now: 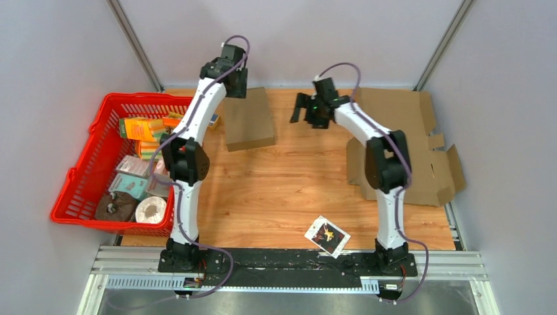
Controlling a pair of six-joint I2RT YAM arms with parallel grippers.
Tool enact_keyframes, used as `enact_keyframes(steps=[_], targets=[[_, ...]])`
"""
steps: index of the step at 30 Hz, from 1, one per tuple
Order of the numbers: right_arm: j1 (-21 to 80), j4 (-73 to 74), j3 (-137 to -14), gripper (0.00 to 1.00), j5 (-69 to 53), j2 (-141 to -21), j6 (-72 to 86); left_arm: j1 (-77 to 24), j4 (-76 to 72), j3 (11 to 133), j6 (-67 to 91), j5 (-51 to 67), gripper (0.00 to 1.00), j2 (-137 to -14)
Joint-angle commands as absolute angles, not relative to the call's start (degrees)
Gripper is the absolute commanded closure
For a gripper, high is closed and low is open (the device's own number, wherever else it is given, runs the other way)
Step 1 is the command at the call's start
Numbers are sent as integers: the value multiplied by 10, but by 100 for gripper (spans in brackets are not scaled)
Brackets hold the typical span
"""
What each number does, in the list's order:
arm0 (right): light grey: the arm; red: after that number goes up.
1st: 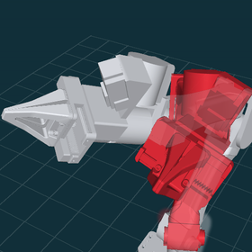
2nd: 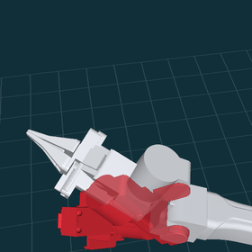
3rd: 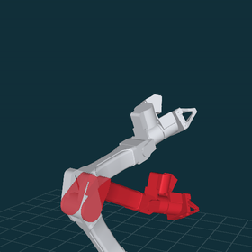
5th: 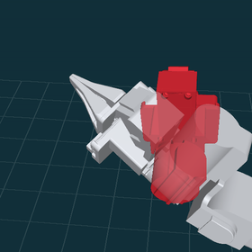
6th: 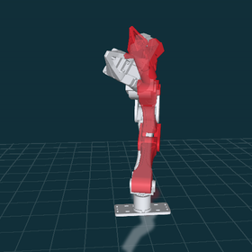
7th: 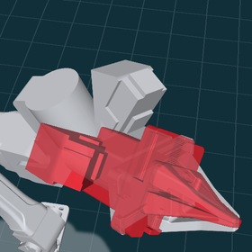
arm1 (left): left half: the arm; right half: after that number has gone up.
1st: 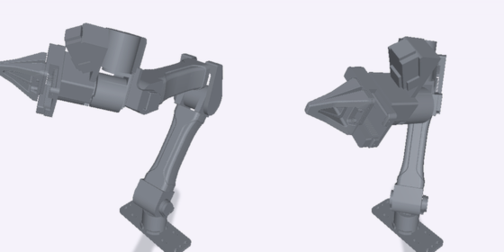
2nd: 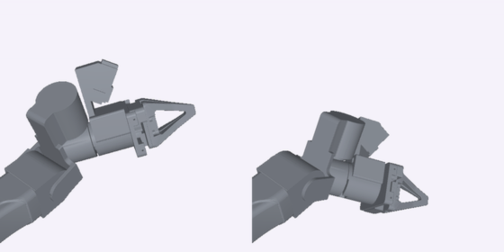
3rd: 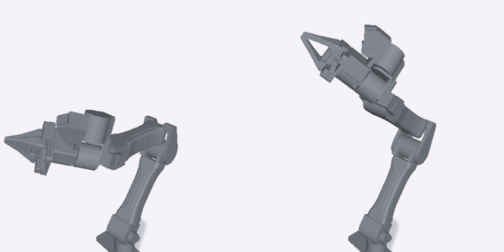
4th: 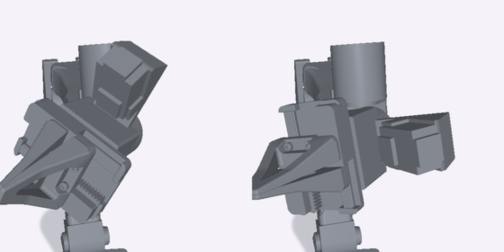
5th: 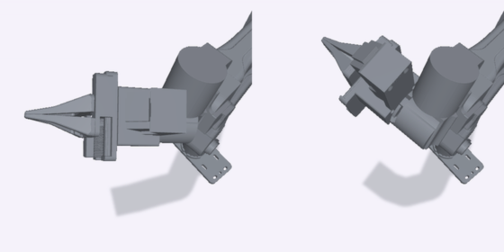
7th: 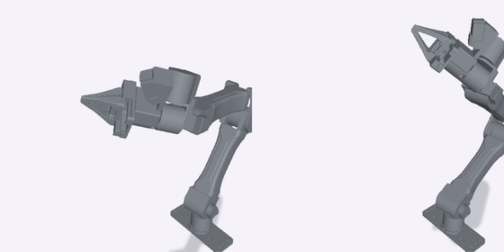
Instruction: Fold the paper box
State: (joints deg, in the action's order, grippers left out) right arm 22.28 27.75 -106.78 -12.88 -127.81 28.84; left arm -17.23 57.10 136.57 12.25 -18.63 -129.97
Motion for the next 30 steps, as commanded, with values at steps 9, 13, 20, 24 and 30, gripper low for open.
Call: enact_keyframes(steps=[9,13,20,24,30], targets=[[98,403,-667,0,47,-867,205,-313,473,1042,221,31,39,-891],[85,366,-632,7,9,-858,213,-395,392,890,239,50,39,-796],[88,311,-605,50,-31,-919,204,-504,332,629,238,41,37,-658],[95,297,-613,71,-76,-930,226,-512,286,542,248,22,38,-610],[124,298,-666,94,-128,-906,341,-512,254,512,261,-12,41,-607]])
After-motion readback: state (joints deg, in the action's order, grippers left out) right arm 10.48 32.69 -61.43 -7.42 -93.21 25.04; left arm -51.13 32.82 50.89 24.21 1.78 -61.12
